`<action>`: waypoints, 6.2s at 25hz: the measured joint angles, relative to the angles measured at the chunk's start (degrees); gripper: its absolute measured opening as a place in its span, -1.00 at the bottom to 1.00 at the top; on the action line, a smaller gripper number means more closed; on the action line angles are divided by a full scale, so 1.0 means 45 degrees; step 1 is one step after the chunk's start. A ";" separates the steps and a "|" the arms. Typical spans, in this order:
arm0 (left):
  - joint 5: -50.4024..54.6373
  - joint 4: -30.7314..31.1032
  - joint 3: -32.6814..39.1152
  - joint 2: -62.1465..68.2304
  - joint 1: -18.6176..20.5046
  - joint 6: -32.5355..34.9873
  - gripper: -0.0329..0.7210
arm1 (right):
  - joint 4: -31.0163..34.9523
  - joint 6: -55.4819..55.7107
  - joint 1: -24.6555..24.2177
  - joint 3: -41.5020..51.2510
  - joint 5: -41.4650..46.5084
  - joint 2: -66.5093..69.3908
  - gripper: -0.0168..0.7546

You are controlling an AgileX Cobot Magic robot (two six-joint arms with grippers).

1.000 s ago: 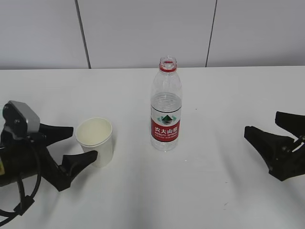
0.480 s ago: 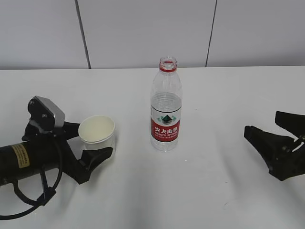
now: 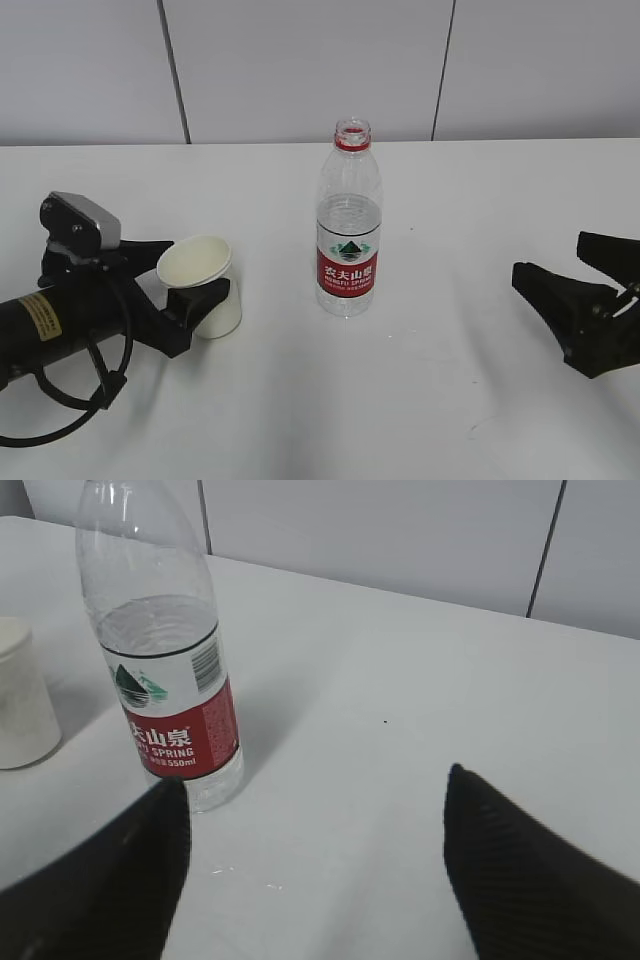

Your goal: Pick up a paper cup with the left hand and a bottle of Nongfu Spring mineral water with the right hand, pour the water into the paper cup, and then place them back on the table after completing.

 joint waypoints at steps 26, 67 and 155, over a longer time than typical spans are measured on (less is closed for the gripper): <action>0.0082 0.1184 0.0000 0.0150 0.0000 0.0000 0.35 | -0.0842 0.0028 0.0000 -0.0316 -0.0042 0.0311 0.56; 0.0082 0.1210 0.0000 0.0150 0.0000 0.0000 0.34 | -0.4365 0.1087 0.1698 -0.7793 -0.2666 0.9753 0.74; 0.1537 0.3717 0.0012 -0.2833 -0.0739 -0.2994 0.32 | -1.4994 0.0747 0.3484 -1.3211 0.6114 0.7643 0.02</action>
